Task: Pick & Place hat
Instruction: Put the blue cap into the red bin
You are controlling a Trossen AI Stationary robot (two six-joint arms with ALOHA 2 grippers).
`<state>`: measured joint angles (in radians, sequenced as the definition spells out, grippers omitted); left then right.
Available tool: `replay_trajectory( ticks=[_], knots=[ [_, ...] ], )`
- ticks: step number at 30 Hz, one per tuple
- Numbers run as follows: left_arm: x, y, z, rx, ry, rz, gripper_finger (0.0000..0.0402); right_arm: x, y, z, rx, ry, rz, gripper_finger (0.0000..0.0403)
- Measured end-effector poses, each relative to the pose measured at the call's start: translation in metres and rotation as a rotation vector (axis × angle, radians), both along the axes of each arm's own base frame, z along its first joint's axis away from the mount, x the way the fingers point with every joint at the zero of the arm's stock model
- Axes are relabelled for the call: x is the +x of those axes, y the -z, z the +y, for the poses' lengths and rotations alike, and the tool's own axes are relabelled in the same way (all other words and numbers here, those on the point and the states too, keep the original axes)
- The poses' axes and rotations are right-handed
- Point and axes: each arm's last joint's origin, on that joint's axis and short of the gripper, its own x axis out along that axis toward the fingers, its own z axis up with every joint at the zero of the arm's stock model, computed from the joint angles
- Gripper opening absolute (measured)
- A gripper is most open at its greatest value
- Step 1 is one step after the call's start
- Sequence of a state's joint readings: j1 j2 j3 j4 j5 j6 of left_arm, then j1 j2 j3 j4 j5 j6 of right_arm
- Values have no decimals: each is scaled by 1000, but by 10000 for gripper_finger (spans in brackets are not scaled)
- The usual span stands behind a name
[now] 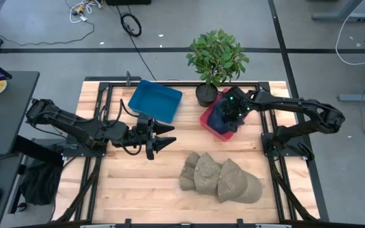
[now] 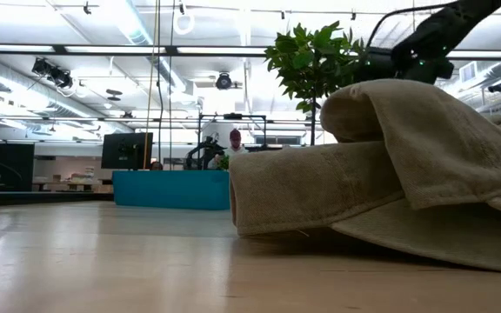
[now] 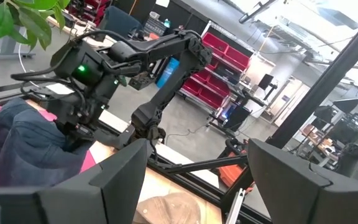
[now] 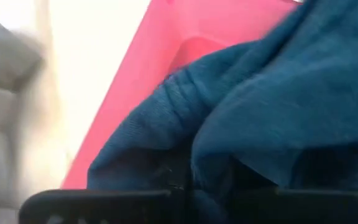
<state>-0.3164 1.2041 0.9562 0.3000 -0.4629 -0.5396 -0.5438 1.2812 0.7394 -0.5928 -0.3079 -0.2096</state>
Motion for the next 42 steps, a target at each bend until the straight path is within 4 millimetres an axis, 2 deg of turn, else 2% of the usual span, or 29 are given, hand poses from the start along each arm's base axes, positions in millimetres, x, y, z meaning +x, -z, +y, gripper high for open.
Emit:
replay_trajectory(
  ticks=[7,15,21,27,34,42],
  knots=[
    [0,0,0,-20,1,-3,282,-10,4,-15,270,50,-189,29],
    [0,0,0,-26,2,-4,282,-24,15,-23,354,88,-225,29],
    [0,0,0,-35,3,-5,282,-31,17,-36,257,166,-234,29],
    [0,0,-1,-54,5,-8,282,-30,13,-46,166,169,-295,29],
    [0,0,-1,-78,6,-11,282,-33,14,-50,3,115,-246,29],
    [0,0,0,-78,1,-11,282,-34,15,-51,-52,136,-200,29]
  ],
)
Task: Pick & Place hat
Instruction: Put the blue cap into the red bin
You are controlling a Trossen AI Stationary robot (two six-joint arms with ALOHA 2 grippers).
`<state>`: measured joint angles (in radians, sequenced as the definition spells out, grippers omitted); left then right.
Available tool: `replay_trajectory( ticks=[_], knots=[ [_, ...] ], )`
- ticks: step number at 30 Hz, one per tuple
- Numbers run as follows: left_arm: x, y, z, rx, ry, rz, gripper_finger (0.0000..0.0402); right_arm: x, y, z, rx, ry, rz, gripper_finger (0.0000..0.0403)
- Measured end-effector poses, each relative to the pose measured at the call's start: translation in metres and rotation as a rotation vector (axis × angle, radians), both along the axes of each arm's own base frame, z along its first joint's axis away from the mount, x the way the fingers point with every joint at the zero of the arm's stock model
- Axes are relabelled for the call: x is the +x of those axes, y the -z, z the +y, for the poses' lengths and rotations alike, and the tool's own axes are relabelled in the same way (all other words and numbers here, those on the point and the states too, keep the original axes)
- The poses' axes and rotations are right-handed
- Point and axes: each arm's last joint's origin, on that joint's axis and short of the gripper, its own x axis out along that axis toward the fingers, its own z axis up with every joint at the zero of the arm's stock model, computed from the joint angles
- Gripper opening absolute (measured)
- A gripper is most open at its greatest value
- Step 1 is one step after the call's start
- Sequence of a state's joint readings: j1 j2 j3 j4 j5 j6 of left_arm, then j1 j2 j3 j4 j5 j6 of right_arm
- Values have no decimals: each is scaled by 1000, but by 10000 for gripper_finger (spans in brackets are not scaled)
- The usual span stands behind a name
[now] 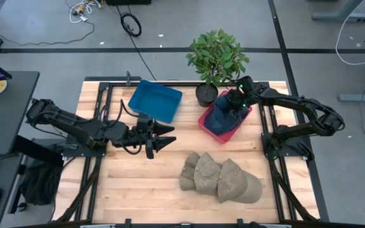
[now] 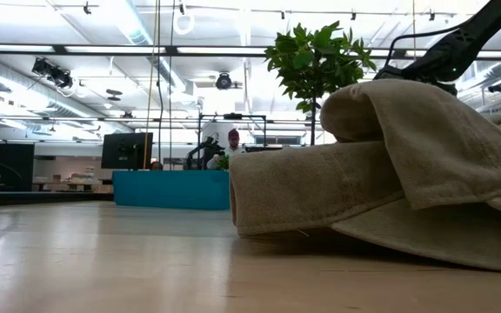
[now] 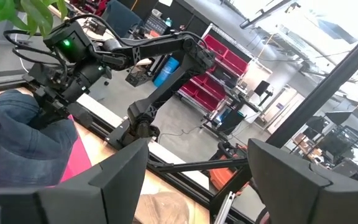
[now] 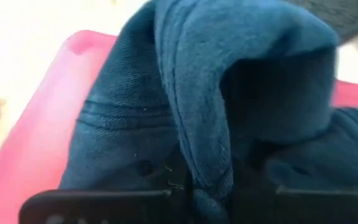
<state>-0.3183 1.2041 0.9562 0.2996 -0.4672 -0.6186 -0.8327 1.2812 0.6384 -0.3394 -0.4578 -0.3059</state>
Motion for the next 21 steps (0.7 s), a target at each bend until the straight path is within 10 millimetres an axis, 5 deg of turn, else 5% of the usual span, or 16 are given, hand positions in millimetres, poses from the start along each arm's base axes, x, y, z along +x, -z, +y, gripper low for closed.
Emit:
replay_trajectory(
  ticks=[16,21],
  knots=[
    [0,1,0,5,-11,11,282,-14,5,-2,203,209,57,31],
    [0,2,0,7,-11,20,282,-18,6,-3,291,283,49,81]
  ],
)
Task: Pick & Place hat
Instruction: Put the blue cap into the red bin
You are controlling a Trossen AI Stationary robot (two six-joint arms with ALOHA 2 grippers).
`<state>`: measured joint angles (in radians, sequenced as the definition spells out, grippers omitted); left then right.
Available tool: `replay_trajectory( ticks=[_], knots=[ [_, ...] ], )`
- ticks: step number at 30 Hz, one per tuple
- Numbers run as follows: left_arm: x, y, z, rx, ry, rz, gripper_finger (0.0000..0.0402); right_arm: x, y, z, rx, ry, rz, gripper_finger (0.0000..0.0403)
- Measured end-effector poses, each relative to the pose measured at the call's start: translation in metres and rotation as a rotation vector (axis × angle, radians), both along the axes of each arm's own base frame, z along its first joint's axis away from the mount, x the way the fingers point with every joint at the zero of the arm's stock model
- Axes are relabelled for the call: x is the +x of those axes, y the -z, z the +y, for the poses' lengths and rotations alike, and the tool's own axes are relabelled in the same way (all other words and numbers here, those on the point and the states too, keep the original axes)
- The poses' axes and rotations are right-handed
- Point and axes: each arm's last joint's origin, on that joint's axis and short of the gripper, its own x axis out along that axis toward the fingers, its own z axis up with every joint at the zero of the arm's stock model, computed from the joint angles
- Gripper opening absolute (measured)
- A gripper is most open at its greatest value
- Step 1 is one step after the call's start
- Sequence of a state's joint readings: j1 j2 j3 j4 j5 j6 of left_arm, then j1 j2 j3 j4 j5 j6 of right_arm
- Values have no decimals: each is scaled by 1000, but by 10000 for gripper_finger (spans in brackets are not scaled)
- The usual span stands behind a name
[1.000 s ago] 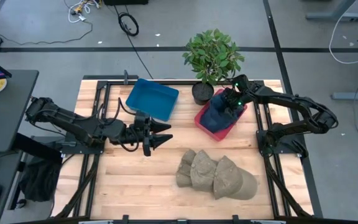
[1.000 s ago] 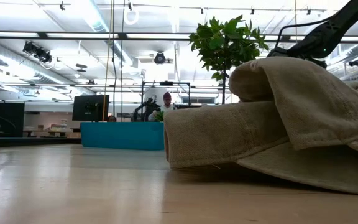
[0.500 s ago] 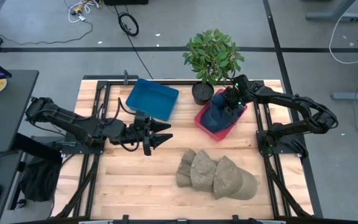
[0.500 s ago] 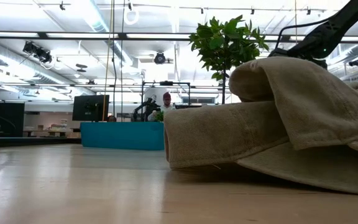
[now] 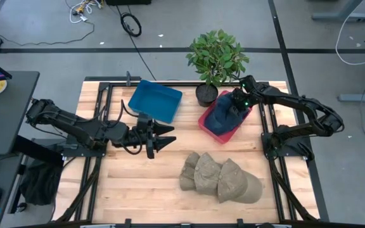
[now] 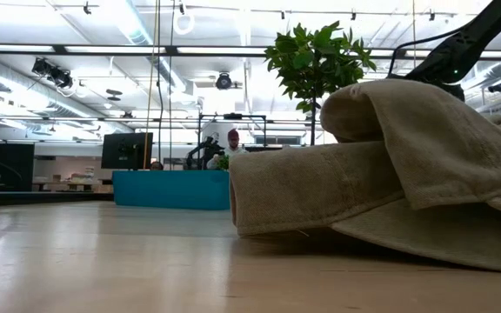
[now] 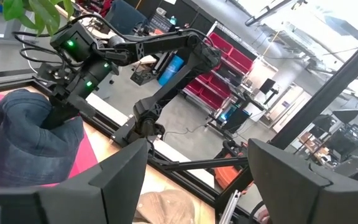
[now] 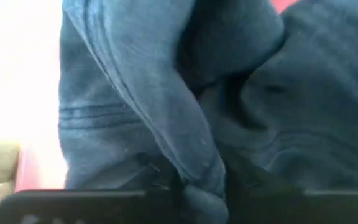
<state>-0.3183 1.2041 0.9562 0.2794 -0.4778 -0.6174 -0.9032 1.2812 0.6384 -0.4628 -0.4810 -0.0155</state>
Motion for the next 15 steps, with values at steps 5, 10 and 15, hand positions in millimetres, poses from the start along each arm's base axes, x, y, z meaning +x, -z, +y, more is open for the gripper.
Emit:
replay_trajectory(
  ticks=[5,10,15],
  knots=[
    [0,0,0,0,0,1,282,-2,0,3,91,0,-32,138],
    [0,0,0,0,0,1,282,-1,0,4,123,13,-43,196],
    [0,0,0,0,0,1,282,-3,-6,6,122,25,-63,242]
  ],
)
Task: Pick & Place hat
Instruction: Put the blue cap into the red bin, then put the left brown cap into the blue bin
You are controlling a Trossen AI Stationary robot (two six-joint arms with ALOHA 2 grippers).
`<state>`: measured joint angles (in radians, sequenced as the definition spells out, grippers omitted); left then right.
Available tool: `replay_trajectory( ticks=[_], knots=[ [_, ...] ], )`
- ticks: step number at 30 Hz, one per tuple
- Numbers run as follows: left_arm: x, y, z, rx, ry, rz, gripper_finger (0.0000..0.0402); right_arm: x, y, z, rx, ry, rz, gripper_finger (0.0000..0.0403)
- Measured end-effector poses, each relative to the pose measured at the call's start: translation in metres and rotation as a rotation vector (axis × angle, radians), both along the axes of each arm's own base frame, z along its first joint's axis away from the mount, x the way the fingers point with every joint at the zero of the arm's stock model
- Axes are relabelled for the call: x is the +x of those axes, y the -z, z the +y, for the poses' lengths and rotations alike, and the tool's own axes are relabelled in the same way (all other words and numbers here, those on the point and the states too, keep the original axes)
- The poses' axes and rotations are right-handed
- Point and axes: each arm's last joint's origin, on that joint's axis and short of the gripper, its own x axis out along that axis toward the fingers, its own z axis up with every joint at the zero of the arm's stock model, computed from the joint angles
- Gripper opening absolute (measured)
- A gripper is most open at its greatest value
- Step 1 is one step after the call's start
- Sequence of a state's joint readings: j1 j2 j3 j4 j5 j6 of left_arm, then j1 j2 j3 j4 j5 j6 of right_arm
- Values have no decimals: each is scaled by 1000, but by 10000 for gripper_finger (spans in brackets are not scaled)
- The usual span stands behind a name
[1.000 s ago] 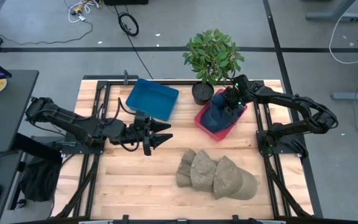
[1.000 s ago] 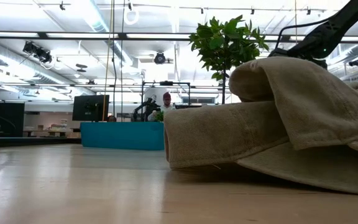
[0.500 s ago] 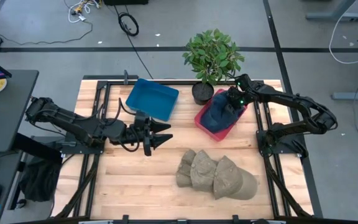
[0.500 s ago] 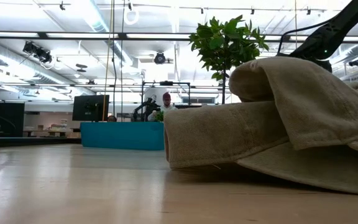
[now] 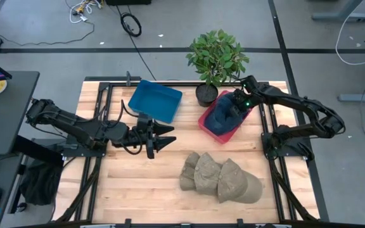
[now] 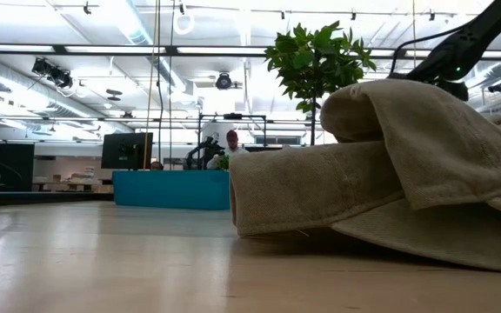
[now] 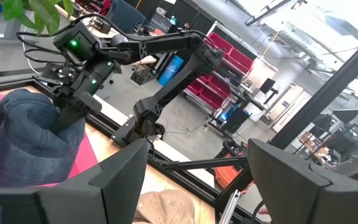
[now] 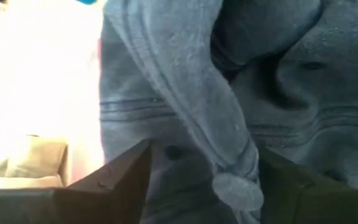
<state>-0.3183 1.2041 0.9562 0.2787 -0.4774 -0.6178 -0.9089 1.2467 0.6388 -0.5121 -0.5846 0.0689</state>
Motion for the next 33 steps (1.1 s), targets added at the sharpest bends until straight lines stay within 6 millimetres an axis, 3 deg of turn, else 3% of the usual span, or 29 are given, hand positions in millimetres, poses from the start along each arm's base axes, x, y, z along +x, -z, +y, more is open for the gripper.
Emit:
replay_trajectory(
  ticks=[6,20,26,33],
  knots=[
    [0,0,0,0,0,0,282,-7,-14,6,-35,5,-39,257],
    [0,0,0,1,1,2,282,-25,-39,17,-90,56,-123,233],
    [-1,1,-3,5,19,10,282,-35,-53,26,-191,107,-96,206],
    [-1,5,-4,17,23,46,282,-41,-94,36,-241,116,-125,150]
  ],
)
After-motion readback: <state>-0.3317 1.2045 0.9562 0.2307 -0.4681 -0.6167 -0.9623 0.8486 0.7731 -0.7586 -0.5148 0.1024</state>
